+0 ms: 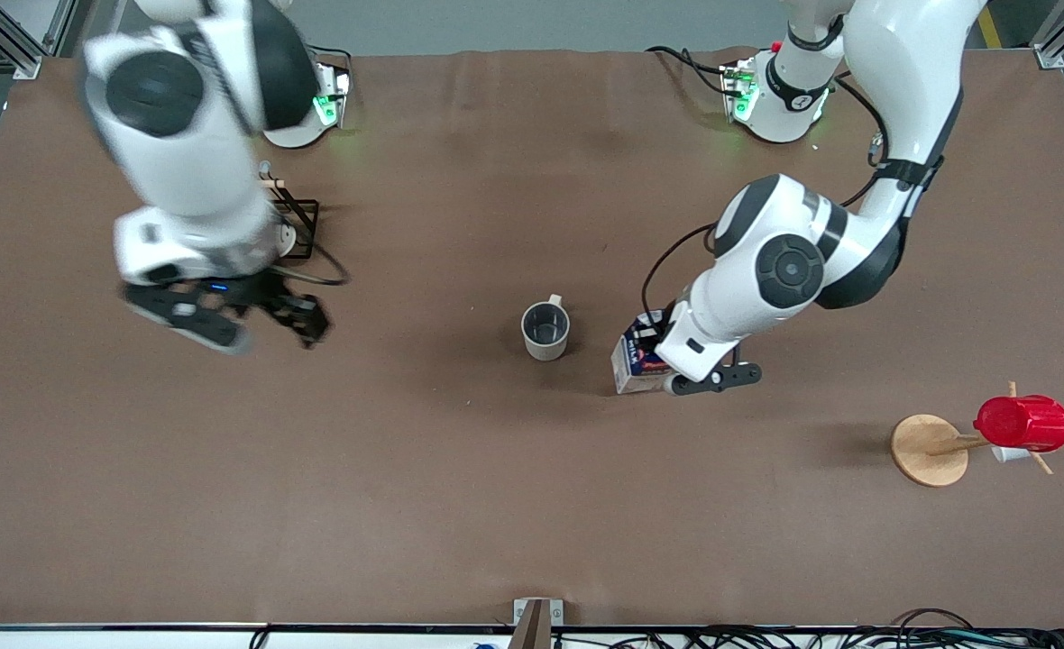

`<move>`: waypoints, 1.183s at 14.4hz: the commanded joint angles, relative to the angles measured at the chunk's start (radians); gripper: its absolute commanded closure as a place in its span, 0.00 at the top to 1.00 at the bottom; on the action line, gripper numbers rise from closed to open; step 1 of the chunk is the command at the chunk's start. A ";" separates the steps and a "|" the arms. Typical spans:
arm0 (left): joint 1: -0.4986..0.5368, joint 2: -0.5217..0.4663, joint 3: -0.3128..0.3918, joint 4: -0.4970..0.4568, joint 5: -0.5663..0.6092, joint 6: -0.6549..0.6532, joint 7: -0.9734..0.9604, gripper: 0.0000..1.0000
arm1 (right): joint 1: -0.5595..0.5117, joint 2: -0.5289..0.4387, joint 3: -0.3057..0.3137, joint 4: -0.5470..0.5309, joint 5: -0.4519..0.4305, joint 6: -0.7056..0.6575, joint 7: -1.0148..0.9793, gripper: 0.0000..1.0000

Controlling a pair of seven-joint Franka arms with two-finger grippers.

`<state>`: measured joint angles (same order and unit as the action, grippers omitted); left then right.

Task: Place cup and milk on table
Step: 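Set the mug down with the right gripper while the left gripper carries milk beside it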

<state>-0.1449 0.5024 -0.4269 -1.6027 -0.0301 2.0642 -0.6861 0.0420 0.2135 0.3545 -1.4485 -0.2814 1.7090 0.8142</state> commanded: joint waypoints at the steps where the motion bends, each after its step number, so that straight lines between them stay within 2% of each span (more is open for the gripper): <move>1: -0.033 0.015 0.002 0.021 0.002 0.008 -0.035 0.38 | -0.021 -0.123 -0.154 -0.063 0.137 -0.067 -0.242 1.00; 2: -0.047 0.015 0.003 0.021 0.002 0.008 -0.035 0.38 | -0.021 -0.153 -0.237 -0.063 0.193 -0.112 -0.374 1.00; 4: -0.056 0.016 0.004 0.021 0.002 0.008 -0.029 0.38 | -0.048 -0.183 -0.349 -0.059 0.249 -0.167 -0.592 1.00; 6: -0.068 0.016 0.000 0.033 0.021 0.008 -0.024 0.38 | -0.091 -0.187 -0.388 -0.058 0.252 -0.206 -0.738 1.00; 9: -0.100 0.031 0.002 0.035 0.038 0.008 -0.024 0.38 | -0.090 -0.189 -0.384 -0.056 0.251 -0.204 -0.748 1.00; 11: -0.122 0.053 0.002 0.043 0.062 0.008 -0.032 0.38 | -0.085 -0.187 -0.356 -0.056 0.252 -0.201 -0.641 1.00; 17: -0.151 0.065 0.002 0.047 0.078 0.008 -0.032 0.42 | -0.076 -0.187 -0.356 -0.056 0.252 -0.206 -0.633 1.00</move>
<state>-0.2920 0.5550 -0.4269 -1.5776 0.0249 2.0765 -0.7076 -0.0362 0.0465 -0.0003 -1.4821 -0.0456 1.4982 0.1651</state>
